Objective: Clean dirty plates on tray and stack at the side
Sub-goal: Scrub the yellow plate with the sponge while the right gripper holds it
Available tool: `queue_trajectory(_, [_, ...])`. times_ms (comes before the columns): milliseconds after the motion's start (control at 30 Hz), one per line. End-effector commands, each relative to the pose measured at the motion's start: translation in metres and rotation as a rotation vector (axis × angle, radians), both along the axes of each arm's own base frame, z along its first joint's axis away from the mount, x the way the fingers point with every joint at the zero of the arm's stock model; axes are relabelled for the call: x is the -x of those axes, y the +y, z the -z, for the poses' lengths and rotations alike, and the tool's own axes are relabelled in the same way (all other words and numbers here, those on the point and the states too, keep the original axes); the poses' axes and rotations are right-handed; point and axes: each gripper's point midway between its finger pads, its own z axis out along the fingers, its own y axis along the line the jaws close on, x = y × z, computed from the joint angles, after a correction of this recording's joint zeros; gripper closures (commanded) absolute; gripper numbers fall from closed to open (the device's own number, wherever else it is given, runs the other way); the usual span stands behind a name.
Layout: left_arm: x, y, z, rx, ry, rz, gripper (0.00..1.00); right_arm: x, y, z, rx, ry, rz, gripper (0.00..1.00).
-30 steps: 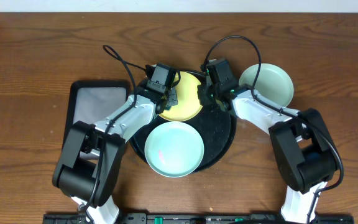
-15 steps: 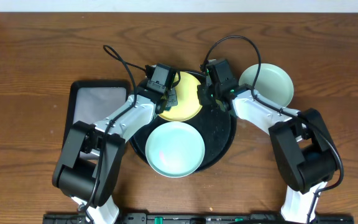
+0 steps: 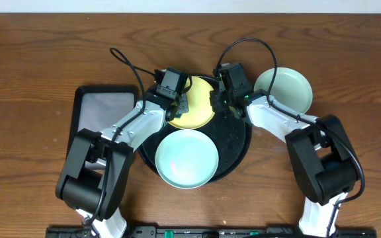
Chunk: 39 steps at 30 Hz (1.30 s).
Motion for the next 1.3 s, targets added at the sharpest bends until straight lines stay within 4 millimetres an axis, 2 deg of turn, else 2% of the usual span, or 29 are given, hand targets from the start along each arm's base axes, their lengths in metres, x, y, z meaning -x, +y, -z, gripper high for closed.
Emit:
queue_trajectory(0, [-0.003, 0.008, 0.005, -0.049, 0.007, -0.011, 0.77, 0.004, 0.0, 0.016, 0.025, 0.024, 0.001, 0.8])
queue_trajectory(67, [-0.003, 0.008, 0.006, -0.05, 0.008, -0.012, 0.77, 0.004, 0.0, 0.02, 0.026, 0.028, 0.001, 0.81])
queue_trajectory(133, [-0.003, 0.008, 0.006, -0.049, 0.008, -0.012, 0.77, 0.004, 0.0, 0.025, 0.028, 0.031, 0.001, 0.96])
queue_trajectory(167, [-0.003, 0.008, 0.006, -0.05, 0.008, -0.012, 0.77, 0.004, 0.0, 0.024, 0.028, 0.03, 0.001, 0.99])
queue_trajectory(333, [-0.003, 0.011, 0.006, -0.061, 0.008, -0.017, 0.81, 0.003, 0.0, 0.024, 0.026, 0.028, 0.002, 0.99])
queue_trajectory(400, [-0.004, 0.013, 0.005, -0.073, 0.002, -0.024, 0.92, 0.003, 0.0, 0.024, 0.026, 0.028, 0.003, 0.99])
queue_trajectory(567, [-0.001, 0.014, 0.008, -0.078, 0.015, -0.024, 0.92, 0.003, 0.0, 0.023, 0.017, 0.033, 0.018, 0.99])
queue_trajectory(700, [0.003, 0.016, 0.018, -0.085, 0.032, -0.024, 0.92, 0.003, 0.0, 0.023, 0.017, 0.033, 0.016, 0.99])
queue_trajectory(867, [0.011, 0.016, 0.046, -0.068, 0.102, -0.072, 0.92, 0.003, 0.0, 0.023, 0.017, 0.033, 0.016, 0.99])
queue_trajectory(967, [0.018, -0.002, 0.059, 0.019, 0.157, -0.031, 0.92, 0.003, 0.0, 0.023, 0.017, 0.033, 0.016, 0.99])
queue_trajectory(1033, [0.021, -0.02, 0.059, 0.111, 0.181, 0.012, 0.92, 0.003, 0.0, 0.023, 0.017, 0.033, 0.016, 0.99])
queue_trajectory(1133, [0.021, -0.046, 0.047, 0.246, 0.192, 0.079, 0.92, 0.003, 0.0, 0.023, 0.017, 0.033, 0.016, 0.99])
queue_trajectory(1267, [0.015, -0.081, 0.022, 0.42, 0.163, 0.179, 0.92, 0.003, 0.0, 0.023, 0.017, 0.033, 0.016, 0.99])
